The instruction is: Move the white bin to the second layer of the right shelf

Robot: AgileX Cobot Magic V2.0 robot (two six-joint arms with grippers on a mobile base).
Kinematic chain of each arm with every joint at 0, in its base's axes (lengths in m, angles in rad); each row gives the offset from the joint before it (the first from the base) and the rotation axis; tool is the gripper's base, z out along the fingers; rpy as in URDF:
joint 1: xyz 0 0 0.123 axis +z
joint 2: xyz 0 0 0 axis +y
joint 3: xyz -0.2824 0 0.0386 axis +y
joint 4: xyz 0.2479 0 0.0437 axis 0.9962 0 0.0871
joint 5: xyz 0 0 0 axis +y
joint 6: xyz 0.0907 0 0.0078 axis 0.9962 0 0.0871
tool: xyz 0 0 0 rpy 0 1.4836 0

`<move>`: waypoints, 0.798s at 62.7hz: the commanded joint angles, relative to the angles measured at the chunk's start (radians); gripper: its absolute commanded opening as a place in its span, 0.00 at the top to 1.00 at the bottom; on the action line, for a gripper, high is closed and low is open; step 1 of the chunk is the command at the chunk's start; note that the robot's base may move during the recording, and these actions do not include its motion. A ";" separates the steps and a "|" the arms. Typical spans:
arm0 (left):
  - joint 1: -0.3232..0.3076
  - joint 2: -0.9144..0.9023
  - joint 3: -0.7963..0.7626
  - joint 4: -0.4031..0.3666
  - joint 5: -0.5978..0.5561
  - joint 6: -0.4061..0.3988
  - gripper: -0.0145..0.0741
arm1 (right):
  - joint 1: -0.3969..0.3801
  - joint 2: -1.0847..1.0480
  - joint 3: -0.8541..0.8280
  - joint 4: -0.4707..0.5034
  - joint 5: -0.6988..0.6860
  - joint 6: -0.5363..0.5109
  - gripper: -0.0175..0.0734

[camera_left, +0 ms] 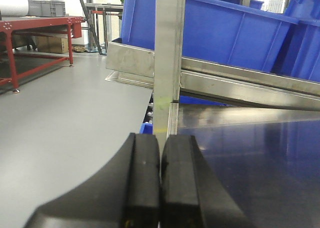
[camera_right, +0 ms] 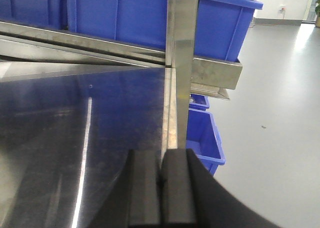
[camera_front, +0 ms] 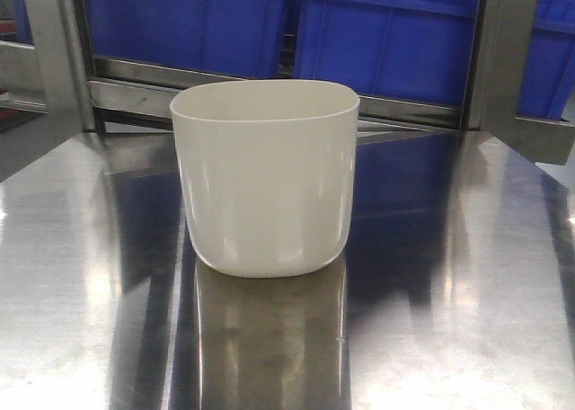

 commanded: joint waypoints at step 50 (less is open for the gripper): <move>0.001 -0.016 0.027 -0.007 -0.081 -0.004 0.74 | -0.004 0.527 -0.526 -0.088 0.281 -0.147 0.75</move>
